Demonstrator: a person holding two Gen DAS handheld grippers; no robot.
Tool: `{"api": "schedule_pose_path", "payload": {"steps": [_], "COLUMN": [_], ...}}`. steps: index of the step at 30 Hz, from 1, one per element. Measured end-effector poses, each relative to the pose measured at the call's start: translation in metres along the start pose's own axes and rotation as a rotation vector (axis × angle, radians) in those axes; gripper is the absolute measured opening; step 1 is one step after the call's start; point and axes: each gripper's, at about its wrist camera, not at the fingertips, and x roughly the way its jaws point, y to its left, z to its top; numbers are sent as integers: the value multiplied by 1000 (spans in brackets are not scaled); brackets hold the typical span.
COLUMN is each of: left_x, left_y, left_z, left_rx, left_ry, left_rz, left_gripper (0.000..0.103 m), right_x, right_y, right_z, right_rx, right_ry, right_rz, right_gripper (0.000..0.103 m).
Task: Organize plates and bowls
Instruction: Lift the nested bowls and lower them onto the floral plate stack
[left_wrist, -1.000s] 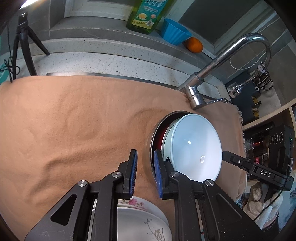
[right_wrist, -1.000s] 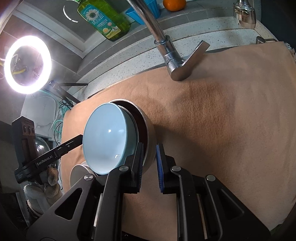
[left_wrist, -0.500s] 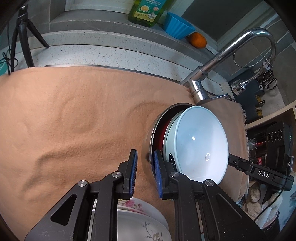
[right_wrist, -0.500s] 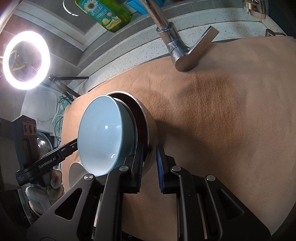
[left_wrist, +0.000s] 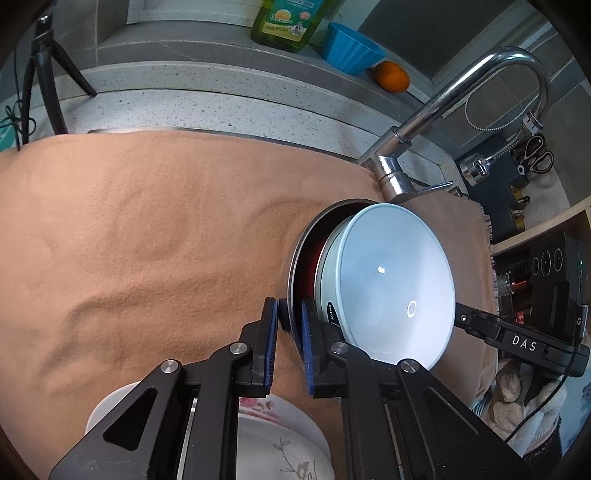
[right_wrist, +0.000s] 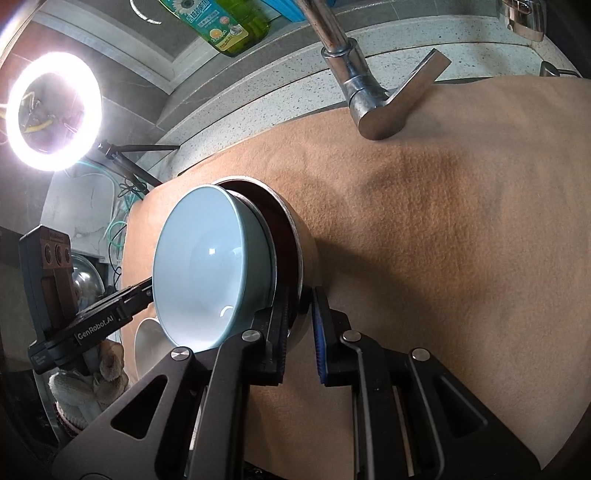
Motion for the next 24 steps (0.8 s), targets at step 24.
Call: {"api": "schedule_pose_path", "payload": {"steps": [24], "left_x": [-80], "left_y": [11], "left_z": [-27], "left_rx": [30], "left_ry": [-104], "left_rz": [-13], "left_gripper": [9], "right_x": [-44], "right_y": [58], "right_z": [-33], "right_rx": [-70], "right_ry": [-47], "right_rz": [34], "right_gripper": [13]}}
